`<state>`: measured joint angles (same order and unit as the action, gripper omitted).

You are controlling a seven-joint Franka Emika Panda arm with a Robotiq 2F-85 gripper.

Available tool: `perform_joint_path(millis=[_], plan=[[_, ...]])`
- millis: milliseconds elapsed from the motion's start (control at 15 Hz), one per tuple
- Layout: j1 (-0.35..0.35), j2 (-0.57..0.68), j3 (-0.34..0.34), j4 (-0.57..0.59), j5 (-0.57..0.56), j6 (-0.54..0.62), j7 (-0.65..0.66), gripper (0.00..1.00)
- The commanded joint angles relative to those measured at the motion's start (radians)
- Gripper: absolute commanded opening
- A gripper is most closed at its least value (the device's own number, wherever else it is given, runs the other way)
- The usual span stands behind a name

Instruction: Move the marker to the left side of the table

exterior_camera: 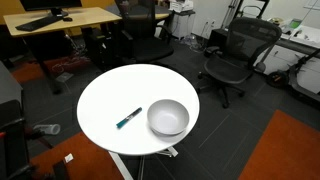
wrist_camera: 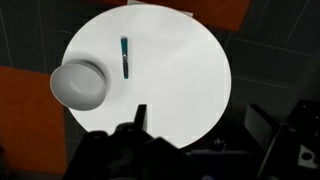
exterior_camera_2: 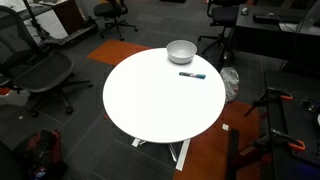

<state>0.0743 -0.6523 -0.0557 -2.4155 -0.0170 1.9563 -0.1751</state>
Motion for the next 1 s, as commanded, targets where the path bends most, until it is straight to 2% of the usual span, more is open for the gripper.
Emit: perform_joint_path(millis=[0,400,933], plan=[[-0.009,0.001,0.007,0.002,0.005,-0.002,-0.004,1.0],[-0.011,0.024,0.006,0.006,-0.006,-0.004,-0.013,1.0],[-0.05,0.237,-0.059,-0.022,-0.024,0.23,-0.075,1.0]])
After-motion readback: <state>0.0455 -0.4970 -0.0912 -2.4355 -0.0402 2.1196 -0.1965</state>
